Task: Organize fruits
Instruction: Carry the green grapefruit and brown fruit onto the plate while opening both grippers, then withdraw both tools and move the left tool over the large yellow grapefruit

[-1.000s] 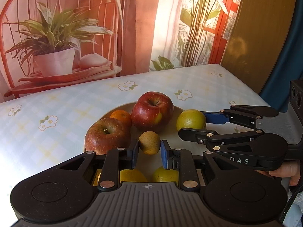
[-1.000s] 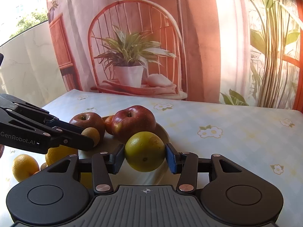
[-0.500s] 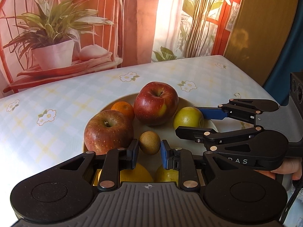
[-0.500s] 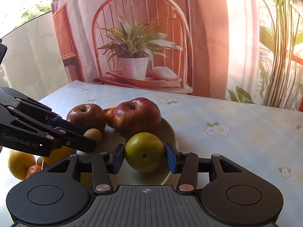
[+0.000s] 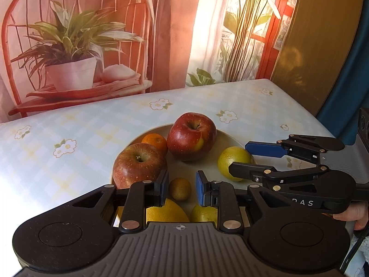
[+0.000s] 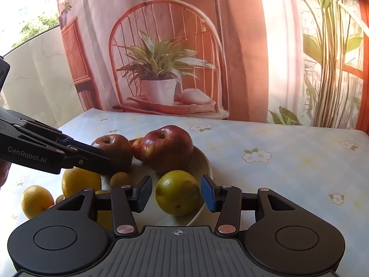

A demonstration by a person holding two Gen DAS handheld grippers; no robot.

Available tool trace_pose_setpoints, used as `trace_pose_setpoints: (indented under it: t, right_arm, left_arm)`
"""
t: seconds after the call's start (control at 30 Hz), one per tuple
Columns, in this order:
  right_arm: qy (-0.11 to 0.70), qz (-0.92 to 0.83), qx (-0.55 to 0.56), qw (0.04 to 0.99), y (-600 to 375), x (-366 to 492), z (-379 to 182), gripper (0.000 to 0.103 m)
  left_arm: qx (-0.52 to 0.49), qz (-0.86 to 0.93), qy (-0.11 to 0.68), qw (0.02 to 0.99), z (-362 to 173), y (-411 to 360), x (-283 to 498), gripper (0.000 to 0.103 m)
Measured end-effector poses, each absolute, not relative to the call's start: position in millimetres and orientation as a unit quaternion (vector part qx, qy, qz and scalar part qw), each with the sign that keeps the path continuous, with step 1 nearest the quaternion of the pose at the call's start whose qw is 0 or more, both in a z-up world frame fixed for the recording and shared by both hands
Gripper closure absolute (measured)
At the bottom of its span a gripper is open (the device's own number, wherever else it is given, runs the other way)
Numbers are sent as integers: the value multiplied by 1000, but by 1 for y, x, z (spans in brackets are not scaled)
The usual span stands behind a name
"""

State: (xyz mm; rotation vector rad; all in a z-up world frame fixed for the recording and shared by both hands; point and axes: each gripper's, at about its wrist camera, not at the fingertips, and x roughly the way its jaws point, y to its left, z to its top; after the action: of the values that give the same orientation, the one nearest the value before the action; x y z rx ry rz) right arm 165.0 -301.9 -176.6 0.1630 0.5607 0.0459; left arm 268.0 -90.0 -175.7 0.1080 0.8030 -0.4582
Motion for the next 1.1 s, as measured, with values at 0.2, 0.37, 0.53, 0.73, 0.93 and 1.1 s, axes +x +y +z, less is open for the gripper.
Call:
trace_pose_setpoints:
  t: [0.2,0.37,0.53,0.73,0.93,1.1]
  right_arm:
    - [260,9,92,961,-299,140,-168,59]
    - [251,0,106,962,-290,122,-160,59]
    - [248,-11,117,962,-273,109,-157,59]
    - [249,-21,122,960,-247,93,-158,59]
    - [251,-25,124,960,-229,79,-156,59]
    - [258,-23,112,959,-216,71,-154,59]
  left_arm:
    - [47,-210,360,908,-153,-63,251,76]
    - [33,-185,355,916,-145,-28,237,76]
    - [10,-170,369,914,-152,0,225,76]
    - [-17,-173,392,903,-170,17,217,76]
    - [-37,-184,401,896,-183,18,213,76]
    - [-41,-194,395,897,-186,19,206,76]
